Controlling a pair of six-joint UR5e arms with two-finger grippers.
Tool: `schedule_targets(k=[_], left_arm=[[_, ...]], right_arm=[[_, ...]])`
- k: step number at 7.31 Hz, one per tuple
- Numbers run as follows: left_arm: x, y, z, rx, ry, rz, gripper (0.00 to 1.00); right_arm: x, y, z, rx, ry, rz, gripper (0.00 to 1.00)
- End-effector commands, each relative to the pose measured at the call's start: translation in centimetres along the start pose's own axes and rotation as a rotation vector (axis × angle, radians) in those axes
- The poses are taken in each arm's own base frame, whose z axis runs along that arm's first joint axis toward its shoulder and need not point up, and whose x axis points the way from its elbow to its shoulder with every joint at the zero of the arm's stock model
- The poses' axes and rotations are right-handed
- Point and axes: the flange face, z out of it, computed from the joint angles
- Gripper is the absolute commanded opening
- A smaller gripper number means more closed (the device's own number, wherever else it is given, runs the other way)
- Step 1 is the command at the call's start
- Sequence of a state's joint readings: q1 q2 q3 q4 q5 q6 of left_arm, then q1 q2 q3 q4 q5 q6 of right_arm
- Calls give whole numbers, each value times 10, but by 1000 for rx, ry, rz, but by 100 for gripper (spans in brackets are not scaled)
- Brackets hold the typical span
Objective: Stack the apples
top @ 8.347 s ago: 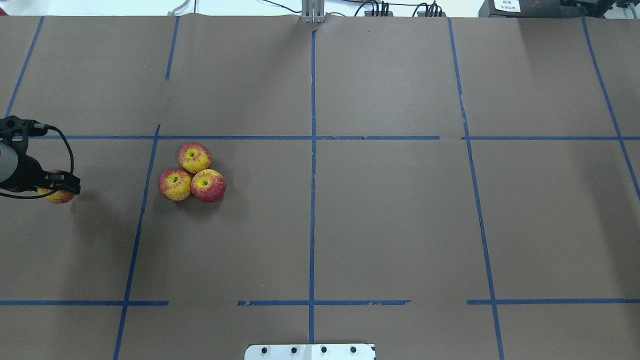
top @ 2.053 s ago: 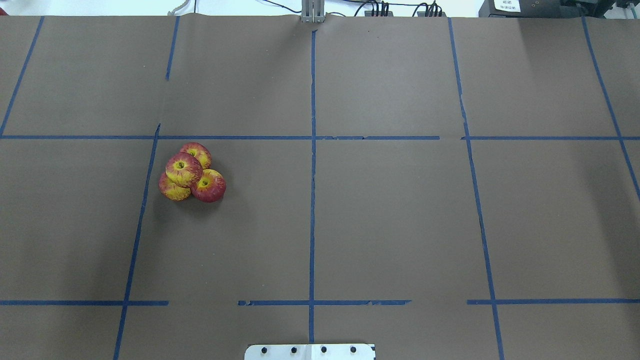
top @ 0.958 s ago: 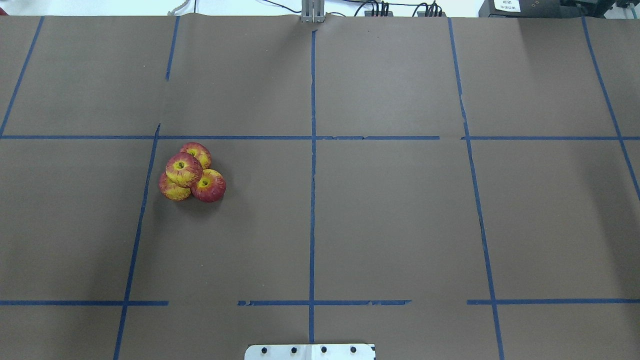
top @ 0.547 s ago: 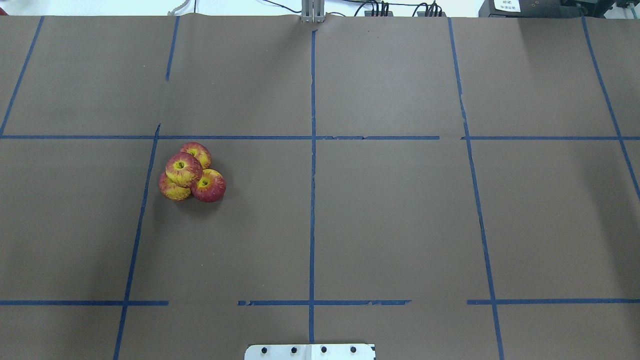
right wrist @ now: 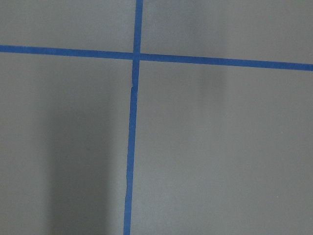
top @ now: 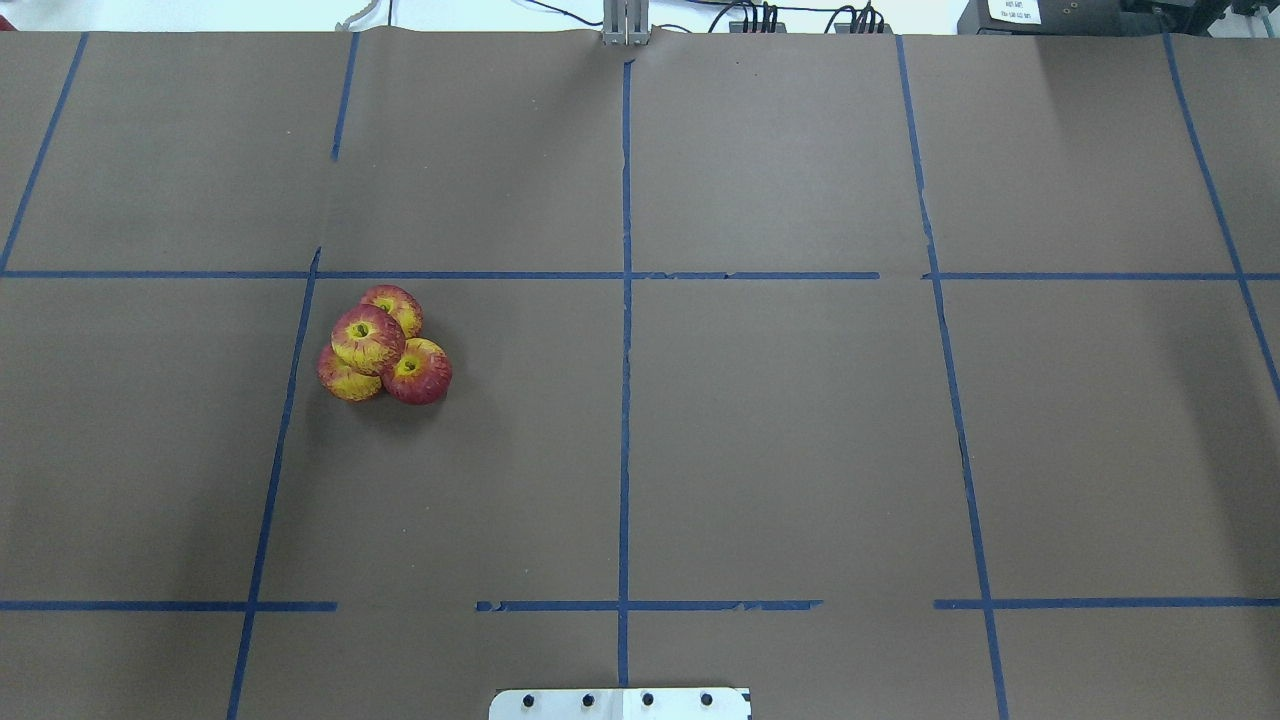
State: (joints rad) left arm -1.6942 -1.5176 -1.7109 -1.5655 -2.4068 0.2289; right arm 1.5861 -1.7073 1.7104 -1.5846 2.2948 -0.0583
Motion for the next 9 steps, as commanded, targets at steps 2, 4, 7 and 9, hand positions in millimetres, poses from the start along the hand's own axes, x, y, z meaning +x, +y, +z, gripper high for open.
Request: schedule_targets(k=[2, 4, 7, 9], left_arm=[[4, -1, -4, 7, 0, 7, 100], [2, -2, -2, 0, 0, 1, 100], [-1, 2, 3, -12, 3, -9, 100], [0, 2, 8, -23, 5, -7, 100]], right_arm=[[0, 0, 0, 0, 0, 0, 100], [0, 0, 0, 0, 0, 0, 100], [0, 0, 0, 0, 0, 0, 100], [0, 0, 0, 0, 0, 0, 100]])
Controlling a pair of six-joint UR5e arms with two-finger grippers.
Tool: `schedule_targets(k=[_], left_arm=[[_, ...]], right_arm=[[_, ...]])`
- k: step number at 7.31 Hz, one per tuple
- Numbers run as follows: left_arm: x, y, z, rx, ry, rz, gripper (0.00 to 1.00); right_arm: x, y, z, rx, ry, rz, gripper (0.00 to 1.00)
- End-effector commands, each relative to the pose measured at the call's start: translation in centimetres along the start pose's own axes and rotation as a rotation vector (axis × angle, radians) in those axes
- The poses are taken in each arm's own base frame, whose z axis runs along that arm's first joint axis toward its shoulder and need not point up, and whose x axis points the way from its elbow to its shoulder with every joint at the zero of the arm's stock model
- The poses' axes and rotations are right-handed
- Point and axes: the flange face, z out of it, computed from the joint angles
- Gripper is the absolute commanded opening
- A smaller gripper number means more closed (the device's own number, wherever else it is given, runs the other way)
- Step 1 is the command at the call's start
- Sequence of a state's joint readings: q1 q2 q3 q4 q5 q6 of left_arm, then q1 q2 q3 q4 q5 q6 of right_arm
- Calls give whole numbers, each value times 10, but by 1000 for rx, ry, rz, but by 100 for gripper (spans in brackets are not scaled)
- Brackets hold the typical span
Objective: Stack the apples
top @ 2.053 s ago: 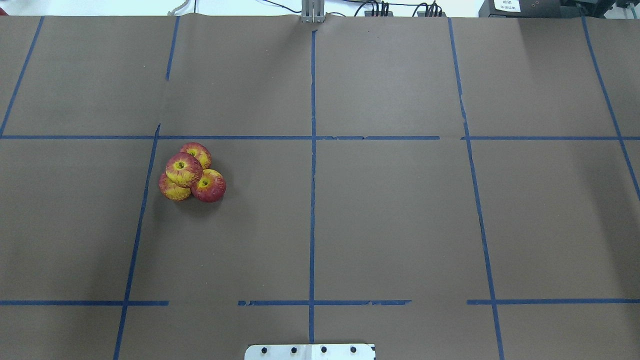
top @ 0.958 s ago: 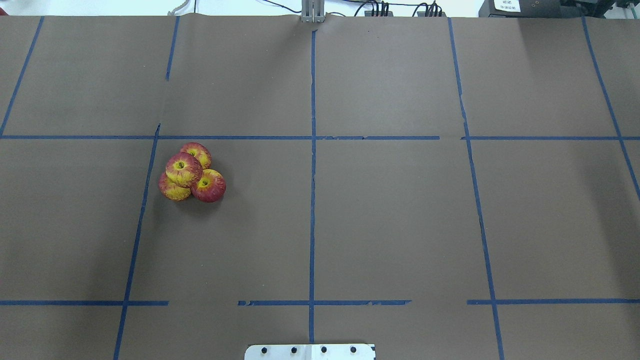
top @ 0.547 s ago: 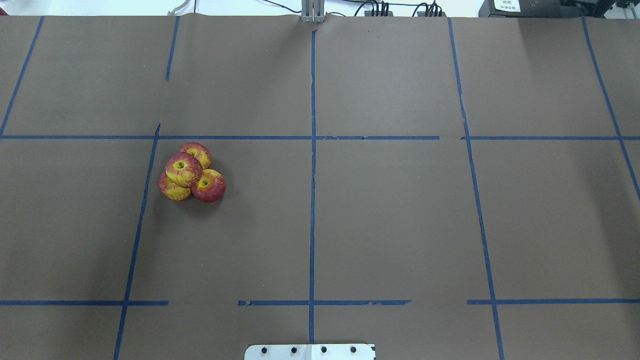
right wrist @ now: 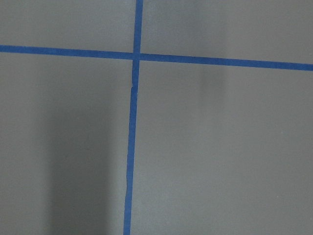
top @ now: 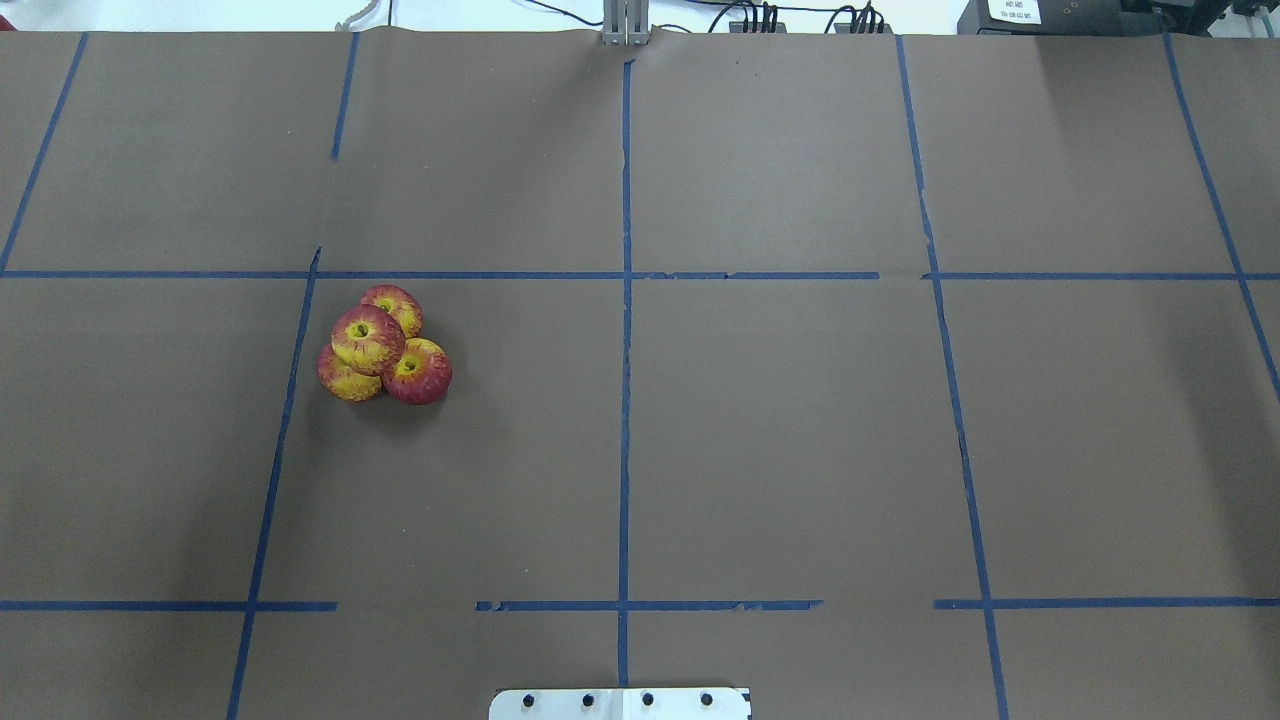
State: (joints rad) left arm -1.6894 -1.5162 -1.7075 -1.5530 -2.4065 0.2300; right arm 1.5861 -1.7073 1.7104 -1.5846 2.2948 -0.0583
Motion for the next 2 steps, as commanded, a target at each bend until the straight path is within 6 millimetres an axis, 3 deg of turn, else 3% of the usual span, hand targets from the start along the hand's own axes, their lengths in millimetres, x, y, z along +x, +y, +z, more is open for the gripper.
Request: schedule_targets(k=[1, 2], left_arm=[[6, -3, 8, -17, 4, 16, 100], [7, -4, 8, -15, 4, 18, 100]], right_arm=[[0, 0, 0, 0, 0, 0, 100], [0, 0, 0, 0, 0, 0, 100]])
